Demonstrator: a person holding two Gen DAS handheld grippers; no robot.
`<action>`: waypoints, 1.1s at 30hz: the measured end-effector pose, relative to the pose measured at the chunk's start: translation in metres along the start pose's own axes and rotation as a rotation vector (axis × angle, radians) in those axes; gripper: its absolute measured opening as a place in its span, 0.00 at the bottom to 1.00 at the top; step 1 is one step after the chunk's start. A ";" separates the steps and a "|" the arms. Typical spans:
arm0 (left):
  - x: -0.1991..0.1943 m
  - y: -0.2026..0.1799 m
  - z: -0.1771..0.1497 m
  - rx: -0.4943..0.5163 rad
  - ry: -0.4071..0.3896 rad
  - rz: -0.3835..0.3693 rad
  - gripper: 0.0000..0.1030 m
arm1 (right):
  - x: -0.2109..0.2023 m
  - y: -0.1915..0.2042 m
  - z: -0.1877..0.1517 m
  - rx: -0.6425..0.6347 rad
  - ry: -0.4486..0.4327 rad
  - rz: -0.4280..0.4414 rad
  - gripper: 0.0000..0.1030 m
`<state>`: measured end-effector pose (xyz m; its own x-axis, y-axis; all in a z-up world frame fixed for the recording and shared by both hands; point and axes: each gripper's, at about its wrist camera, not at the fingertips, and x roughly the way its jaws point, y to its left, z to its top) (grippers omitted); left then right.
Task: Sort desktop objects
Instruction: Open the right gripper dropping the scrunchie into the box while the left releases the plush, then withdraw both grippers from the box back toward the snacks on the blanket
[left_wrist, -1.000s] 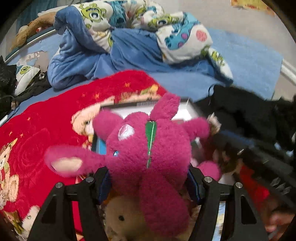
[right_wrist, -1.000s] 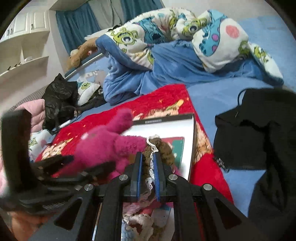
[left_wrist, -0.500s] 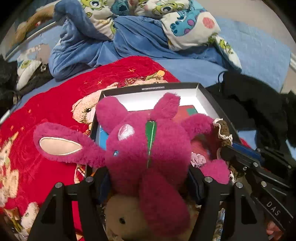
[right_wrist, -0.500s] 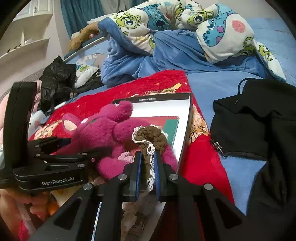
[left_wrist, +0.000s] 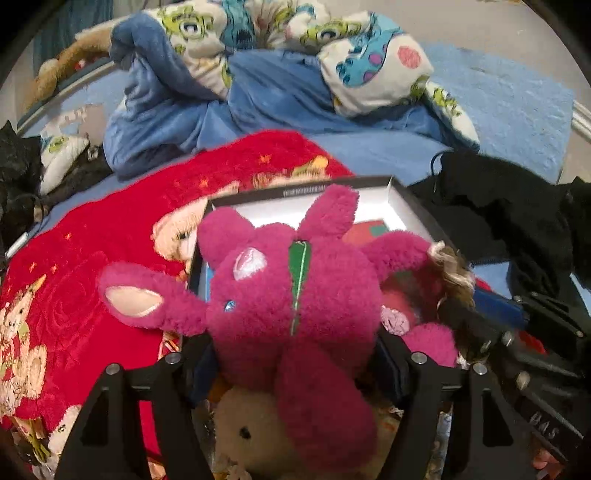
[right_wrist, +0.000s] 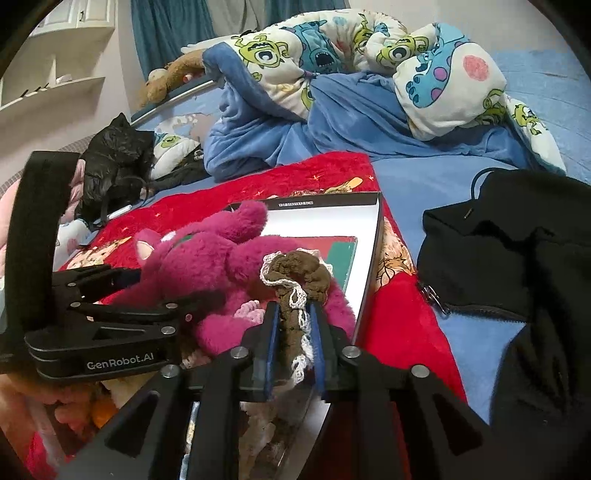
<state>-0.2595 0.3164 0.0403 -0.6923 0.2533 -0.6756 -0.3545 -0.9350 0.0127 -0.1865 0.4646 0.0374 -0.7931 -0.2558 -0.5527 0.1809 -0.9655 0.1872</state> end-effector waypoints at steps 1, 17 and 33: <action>-0.003 -0.001 -0.001 0.005 -0.017 0.003 0.73 | 0.000 0.000 0.000 0.000 0.000 0.017 0.30; -0.024 0.005 -0.008 -0.027 -0.109 0.030 1.00 | -0.013 -0.015 -0.002 0.102 -0.074 0.048 1.00; -0.030 0.006 -0.008 -0.022 -0.140 0.015 1.00 | -0.016 -0.015 -0.003 0.099 -0.080 0.049 1.00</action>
<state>-0.2358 0.3013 0.0547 -0.7790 0.2700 -0.5659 -0.3306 -0.9437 0.0049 -0.1754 0.4832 0.0411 -0.8294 -0.2942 -0.4749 0.1657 -0.9414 0.2939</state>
